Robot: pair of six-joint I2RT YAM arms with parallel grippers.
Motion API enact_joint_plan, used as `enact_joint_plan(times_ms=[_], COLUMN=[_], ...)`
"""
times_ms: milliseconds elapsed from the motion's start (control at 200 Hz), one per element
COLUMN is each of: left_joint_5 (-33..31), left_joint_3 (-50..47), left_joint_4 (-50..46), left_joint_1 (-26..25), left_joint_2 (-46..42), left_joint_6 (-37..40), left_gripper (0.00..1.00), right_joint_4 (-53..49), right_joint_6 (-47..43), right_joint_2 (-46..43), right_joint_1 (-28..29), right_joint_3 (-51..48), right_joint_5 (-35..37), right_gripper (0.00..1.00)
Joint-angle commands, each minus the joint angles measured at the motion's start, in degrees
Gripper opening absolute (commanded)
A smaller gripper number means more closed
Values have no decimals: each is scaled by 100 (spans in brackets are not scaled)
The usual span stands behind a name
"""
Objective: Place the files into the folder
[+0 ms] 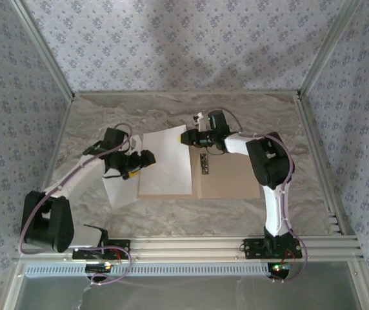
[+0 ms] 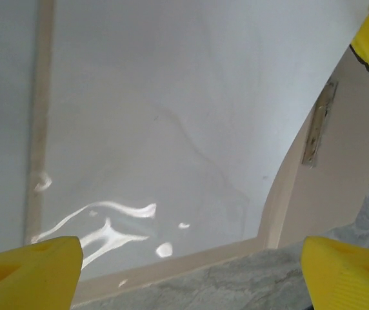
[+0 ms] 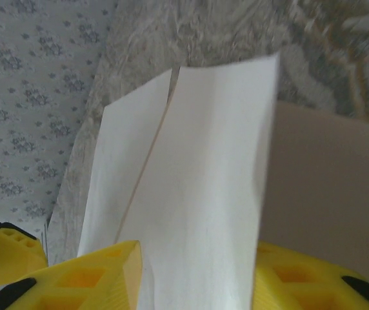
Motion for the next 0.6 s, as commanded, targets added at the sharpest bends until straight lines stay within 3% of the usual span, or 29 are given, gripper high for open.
enact_joint_plan(times_ms=[0, 245, 595], left_joint_5=[-822, -1995, -2729], left_joint_3=[649, 2010, 3634], left_joint_4=[-293, -450, -970], left_joint_1=[-358, -1119, -1698], left_joint_2=[384, 1556, 3538], left_joint_6=[87, 212, 482], left_gripper=[87, 82, 80], right_joint_4=[-567, -1411, -1322], right_joint_6=[-299, -634, -333], right_joint_2=[-529, -1442, -2675], right_joint_1=[-258, -618, -743], right_joint_3=[-167, -999, -2809], right_joint_5=[107, 625, 1783], right_gripper=[45, 44, 45])
